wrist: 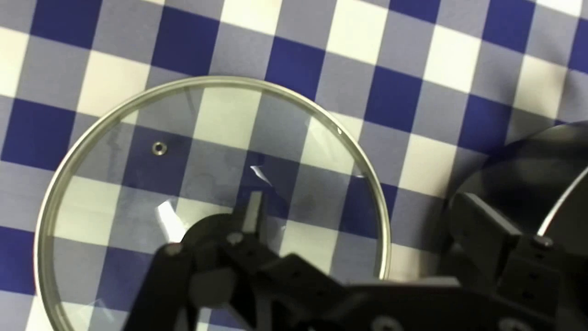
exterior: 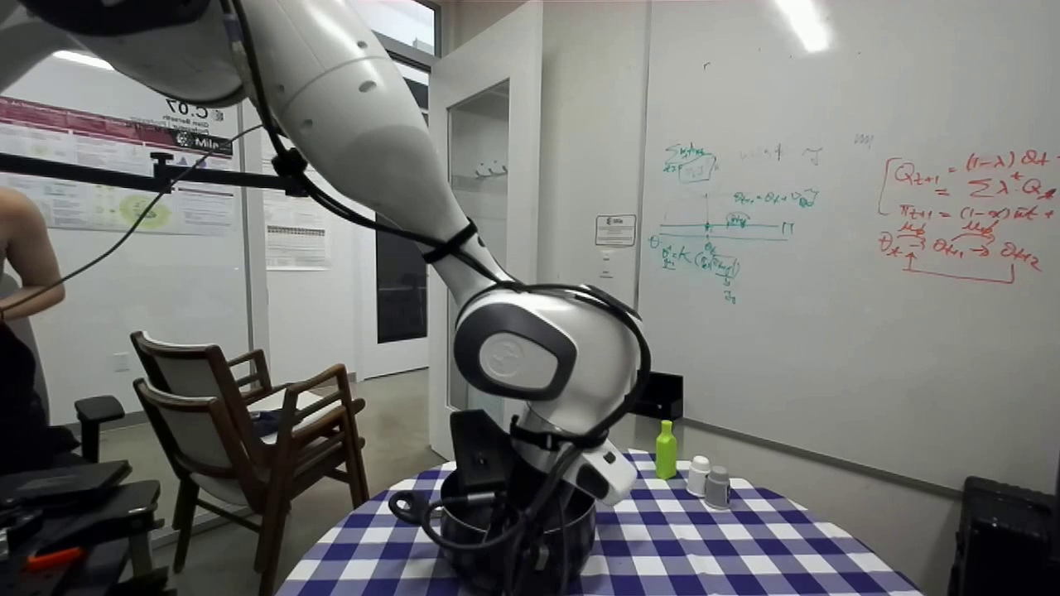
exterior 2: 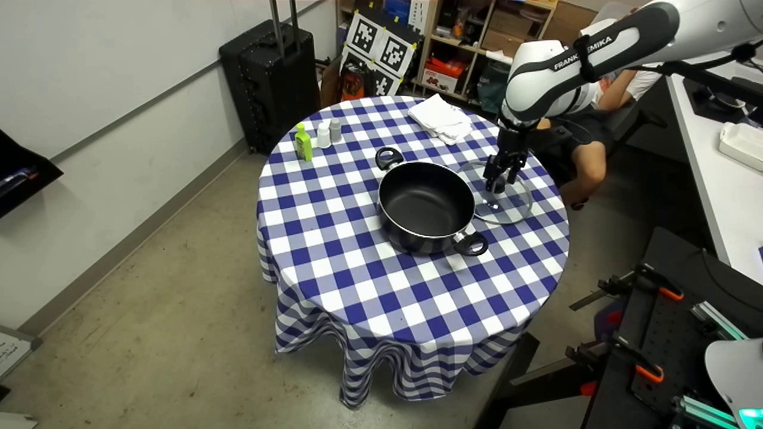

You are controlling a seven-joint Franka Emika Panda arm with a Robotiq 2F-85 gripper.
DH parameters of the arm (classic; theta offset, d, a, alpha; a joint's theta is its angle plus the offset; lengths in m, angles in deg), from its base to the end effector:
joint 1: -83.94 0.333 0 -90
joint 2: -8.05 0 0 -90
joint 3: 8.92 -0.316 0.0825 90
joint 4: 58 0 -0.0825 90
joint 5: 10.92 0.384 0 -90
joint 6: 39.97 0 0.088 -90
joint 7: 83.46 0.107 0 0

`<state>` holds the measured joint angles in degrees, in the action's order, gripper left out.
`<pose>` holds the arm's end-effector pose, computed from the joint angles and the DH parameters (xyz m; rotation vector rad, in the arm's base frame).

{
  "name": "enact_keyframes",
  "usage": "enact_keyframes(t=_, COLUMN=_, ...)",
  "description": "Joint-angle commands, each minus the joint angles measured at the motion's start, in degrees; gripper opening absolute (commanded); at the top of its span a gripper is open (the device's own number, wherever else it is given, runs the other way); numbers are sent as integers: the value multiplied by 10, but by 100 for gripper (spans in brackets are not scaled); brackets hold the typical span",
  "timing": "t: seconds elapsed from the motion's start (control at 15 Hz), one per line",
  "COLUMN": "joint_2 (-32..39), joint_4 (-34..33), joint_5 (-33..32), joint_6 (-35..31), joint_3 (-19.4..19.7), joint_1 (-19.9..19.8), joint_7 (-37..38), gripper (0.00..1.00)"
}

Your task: Uncover the pot and put the lid on the table

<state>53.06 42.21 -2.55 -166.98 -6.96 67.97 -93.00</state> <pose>0.5907 -0.1855 0.1009 -2.9394 0.3647 0.4314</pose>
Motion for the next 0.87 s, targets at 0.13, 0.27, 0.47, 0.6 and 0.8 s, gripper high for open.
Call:
enact_keyframes(t=0.13, joint_2=-196, joint_4=196, joint_5=10, joint_6=-18, joint_3=33, joint_1=23, joint_7=77, gripper=100)
enact_keyframes(t=0.27, joint_2=-260, joint_4=248, joint_5=12, joint_6=-14, joint_3=43, joint_1=22, joint_7=89, gripper=100)
enact_keyframes(t=0.47, joint_2=-246, joint_4=221, joint_5=16, joint_6=2, joint_3=44, joint_1=19, joint_7=64, gripper=100)
enact_keyframes(t=0.6, joint_2=-299, joint_4=261, joint_5=22, joint_6=2, joint_3=46, joint_1=21, joint_7=58, gripper=100)
enact_keyframes(t=0.8, joint_2=-323, joint_4=284, joint_5=23, joint_6=1, joint_3=47, joint_1=23, joint_7=58, gripper=100)
